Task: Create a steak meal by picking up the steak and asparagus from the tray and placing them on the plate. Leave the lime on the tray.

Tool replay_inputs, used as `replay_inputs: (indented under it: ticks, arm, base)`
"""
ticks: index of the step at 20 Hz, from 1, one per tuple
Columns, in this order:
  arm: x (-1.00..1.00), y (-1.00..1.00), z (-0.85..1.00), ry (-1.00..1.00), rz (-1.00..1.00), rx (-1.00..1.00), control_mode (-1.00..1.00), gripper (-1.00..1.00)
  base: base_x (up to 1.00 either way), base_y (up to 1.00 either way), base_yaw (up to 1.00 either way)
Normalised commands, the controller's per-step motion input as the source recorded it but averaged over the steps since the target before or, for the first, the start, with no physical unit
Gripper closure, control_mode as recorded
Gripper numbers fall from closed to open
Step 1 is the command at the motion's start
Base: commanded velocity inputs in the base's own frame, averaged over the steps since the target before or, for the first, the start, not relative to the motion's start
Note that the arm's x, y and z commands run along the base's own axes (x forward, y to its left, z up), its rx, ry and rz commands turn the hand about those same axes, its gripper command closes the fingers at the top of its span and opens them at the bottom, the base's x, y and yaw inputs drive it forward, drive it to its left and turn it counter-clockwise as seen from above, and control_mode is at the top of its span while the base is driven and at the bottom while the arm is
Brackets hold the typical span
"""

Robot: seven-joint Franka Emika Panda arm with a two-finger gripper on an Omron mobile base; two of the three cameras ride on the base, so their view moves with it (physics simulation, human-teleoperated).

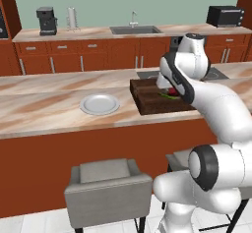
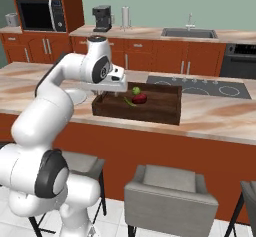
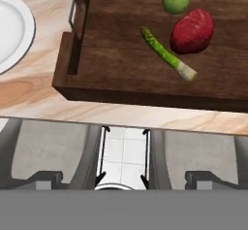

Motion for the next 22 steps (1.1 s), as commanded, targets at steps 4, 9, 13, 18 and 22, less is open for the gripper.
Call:
replay_inputs:
  ticks: [4, 9, 13, 18, 22]
  arm:
    - [0.19, -0.25, -0.28, 0.00, 0.00, -0.05, -1.00, -1.00]
    - [0.31, -0.15, -0.30, 0.00, 0.01, -0.03, -1.00, -1.00]
    - [0.51, -0.30, -0.18, 0.06, 0.01, 0.00, -1.00, -1.00]
    - [0.50, -0.33, -0.09, 0.01, 0.00, 0.02, -1.00, -1.00]
    - [0.44, -0.18, -0.20, 0.02, 0.01, 0.00, -1.00, -1.00]
  base:
    - [0.00, 0.00, 0.00]
    - [0.00, 0.00, 0.00]
    - [0.00, 0.00, 0.00]
    - [0.00, 0.00, 0.00]
    - [0.00, 0.00, 0.00]
